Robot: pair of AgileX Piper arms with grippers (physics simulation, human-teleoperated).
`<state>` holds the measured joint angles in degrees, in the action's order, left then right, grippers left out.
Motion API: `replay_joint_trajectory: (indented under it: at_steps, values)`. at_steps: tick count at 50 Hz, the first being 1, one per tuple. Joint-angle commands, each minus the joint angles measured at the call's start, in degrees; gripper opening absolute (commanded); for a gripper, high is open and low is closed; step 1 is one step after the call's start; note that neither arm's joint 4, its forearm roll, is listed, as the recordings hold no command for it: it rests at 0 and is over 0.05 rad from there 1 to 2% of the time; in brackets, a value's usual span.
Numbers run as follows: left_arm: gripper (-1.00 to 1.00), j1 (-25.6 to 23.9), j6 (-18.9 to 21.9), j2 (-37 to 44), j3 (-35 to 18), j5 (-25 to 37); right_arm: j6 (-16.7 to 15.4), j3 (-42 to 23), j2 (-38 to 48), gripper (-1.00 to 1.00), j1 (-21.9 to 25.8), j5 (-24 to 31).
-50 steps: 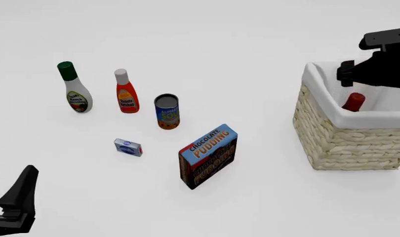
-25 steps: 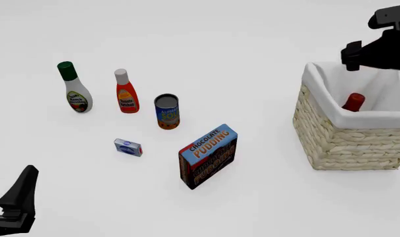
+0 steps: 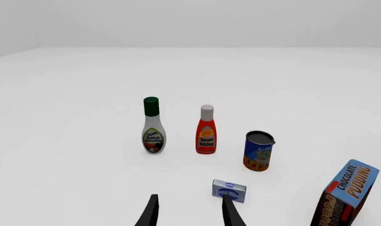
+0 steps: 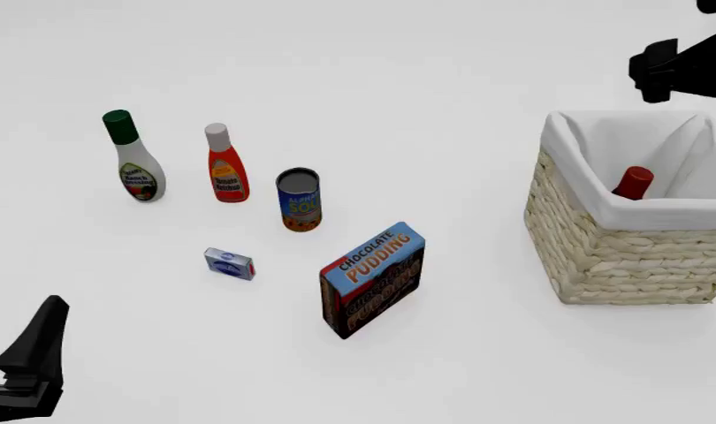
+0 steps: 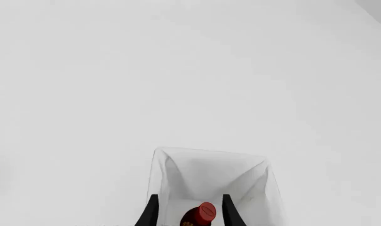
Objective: Pick the bbq sauce and place it in the basket.
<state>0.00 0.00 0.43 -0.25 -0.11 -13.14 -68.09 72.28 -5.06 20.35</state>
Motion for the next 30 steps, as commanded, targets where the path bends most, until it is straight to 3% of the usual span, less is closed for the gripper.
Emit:
replay_joint_trajectory:
  at_steps: [1, 15, 30]
  values:
    - [1.00, 0.00, 0.00, 0.00, 0.00, 0.00, -0.18, 0.66, -5.23, 1.00, 0.48, 1.86]
    - [1.00, 0.00, 0.00, 0.00, 0.00, 0.00, -1.46, 2.80, -10.70, 1.00, 1.04, 2.59]
    - [1.00, 0.00, 0.00, 0.00, 0.00, 0.00, -0.16, 4.98, -15.04, 1.00, 0.78, 2.99]
